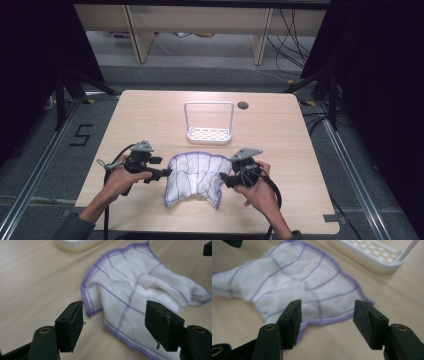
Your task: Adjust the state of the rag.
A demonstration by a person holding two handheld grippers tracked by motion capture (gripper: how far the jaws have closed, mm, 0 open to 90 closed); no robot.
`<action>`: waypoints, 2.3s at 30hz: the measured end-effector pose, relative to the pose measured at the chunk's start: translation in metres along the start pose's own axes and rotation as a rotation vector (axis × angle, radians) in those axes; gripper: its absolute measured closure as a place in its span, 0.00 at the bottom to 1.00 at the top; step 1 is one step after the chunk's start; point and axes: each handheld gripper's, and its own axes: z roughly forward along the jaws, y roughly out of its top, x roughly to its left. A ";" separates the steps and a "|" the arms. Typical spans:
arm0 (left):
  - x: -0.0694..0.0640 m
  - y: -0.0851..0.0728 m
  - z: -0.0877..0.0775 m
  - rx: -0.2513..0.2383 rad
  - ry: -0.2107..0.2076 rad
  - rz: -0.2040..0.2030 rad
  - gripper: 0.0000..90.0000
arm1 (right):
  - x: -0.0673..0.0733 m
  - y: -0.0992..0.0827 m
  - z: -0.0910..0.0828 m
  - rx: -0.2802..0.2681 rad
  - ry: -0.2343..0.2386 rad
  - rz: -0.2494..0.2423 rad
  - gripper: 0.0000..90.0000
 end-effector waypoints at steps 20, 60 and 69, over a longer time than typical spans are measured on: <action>-0.055 -0.055 -0.001 0.034 -0.075 -0.001 0.49 | 0.055 -0.054 0.012 0.083 0.101 -0.048 0.50; 0.029 -0.013 0.004 -0.087 0.050 -0.140 0.52 | -0.073 -0.009 0.042 0.048 -0.029 0.063 0.67; 0.005 -0.036 -0.018 -0.048 -0.008 -0.091 0.50 | -0.041 -0.035 -0.007 0.024 -0.002 0.066 0.58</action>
